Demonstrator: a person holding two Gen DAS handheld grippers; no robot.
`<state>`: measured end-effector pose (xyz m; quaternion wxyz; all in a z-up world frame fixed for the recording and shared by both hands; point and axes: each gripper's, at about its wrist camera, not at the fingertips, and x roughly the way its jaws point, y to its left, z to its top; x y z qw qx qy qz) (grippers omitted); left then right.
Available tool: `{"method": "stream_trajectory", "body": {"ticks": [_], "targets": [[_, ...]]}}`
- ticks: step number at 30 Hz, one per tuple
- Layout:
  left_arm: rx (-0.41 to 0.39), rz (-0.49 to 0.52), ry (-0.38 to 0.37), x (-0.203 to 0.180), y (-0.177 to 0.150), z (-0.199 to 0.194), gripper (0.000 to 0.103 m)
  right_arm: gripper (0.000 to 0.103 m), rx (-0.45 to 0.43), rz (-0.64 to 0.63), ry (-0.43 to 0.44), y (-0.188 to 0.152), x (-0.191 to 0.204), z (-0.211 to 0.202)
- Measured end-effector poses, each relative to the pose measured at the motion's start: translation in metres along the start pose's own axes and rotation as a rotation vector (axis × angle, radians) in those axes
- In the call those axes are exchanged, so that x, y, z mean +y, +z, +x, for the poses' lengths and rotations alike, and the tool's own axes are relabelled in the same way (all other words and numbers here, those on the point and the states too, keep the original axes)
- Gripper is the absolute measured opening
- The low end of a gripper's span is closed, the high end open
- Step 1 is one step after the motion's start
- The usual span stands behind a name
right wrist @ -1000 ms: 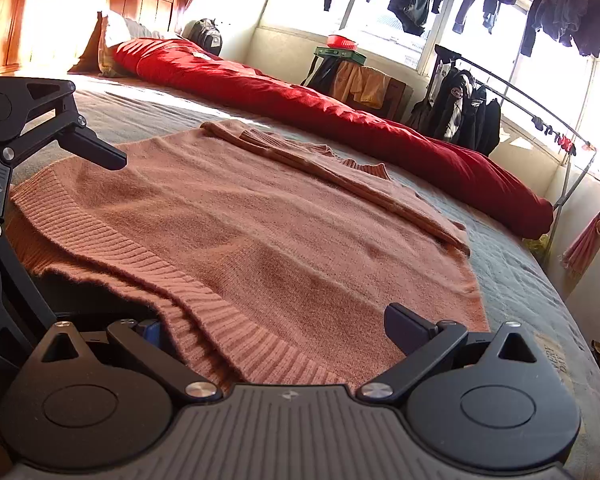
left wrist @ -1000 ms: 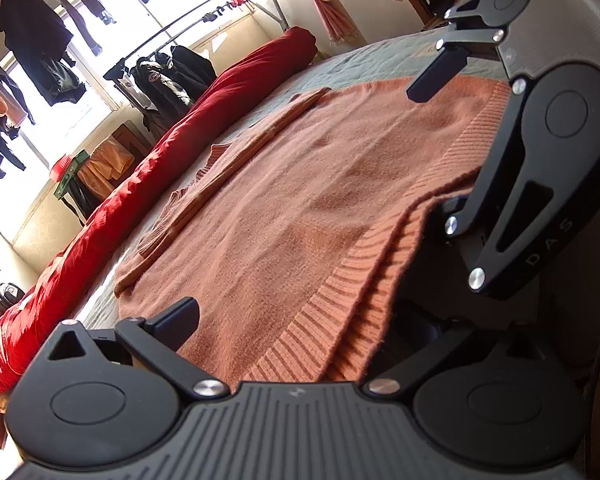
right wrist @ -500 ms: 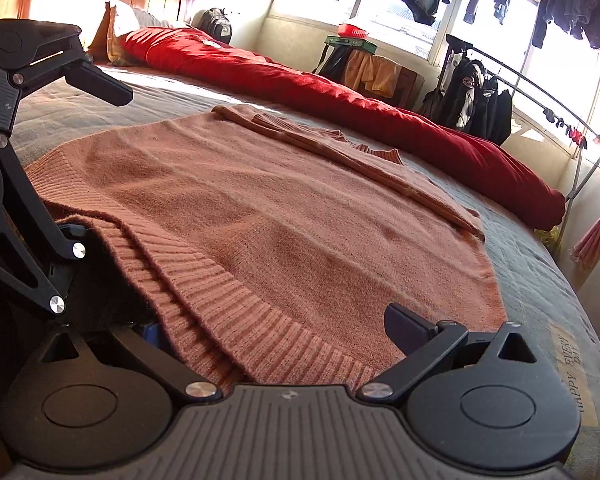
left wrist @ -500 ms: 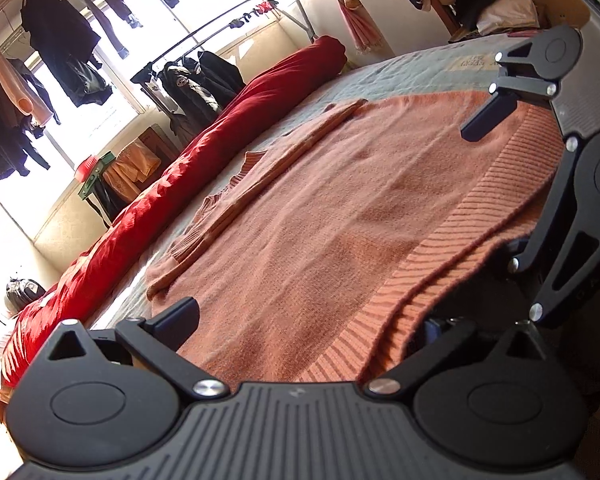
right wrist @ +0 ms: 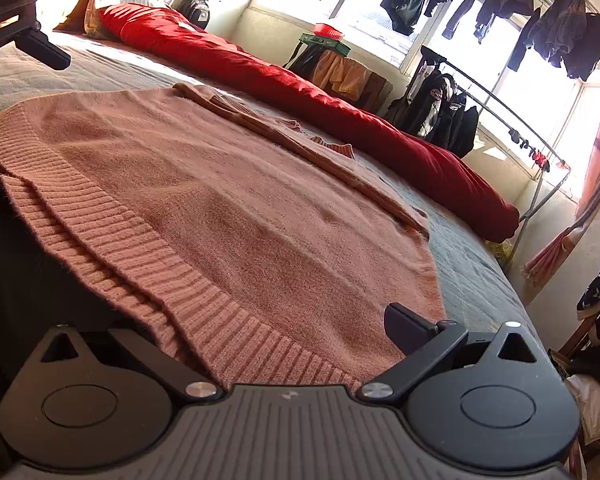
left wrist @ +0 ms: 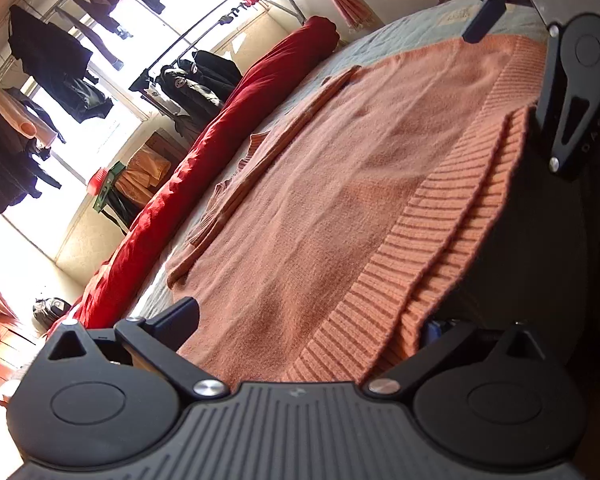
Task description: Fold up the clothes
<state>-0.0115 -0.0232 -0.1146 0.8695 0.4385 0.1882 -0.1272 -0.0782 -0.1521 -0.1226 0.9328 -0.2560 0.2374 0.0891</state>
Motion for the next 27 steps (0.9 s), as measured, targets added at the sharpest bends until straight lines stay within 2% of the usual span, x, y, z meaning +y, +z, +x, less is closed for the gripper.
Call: {"method": "stream_trajectory", "body": {"ticks": [4, 8, 14, 19, 27], "targets": [[-0.025, 0.081, 0.035, -0.012, 0.005, 0.002, 0.102, 0.103, -0.020, -0.074, -0.023, 0.006, 0.012, 0.000], [-0.073, 0.204, 0.078, -0.028, 0.013, 0.004, 0.102, 0.103, -0.055, -0.203, -0.052, 0.010, 0.028, 0.000], [-0.118, 0.385, 0.153, -0.044, 0.004, 0.008, 0.102, 0.103, -0.099, -0.378, -0.124, 0.006, 0.039, -0.002], [-0.103, 0.425, 0.198, -0.043, -0.009, 0.011, 0.102, 0.103, -0.093, -0.432, -0.176, -0.004, 0.032, -0.003], [-0.134, 0.471, 0.222, -0.056, 0.002, 0.020, 0.102, 0.103, -0.115, -0.459, -0.188, 0.001, 0.044, 0.003]]}}
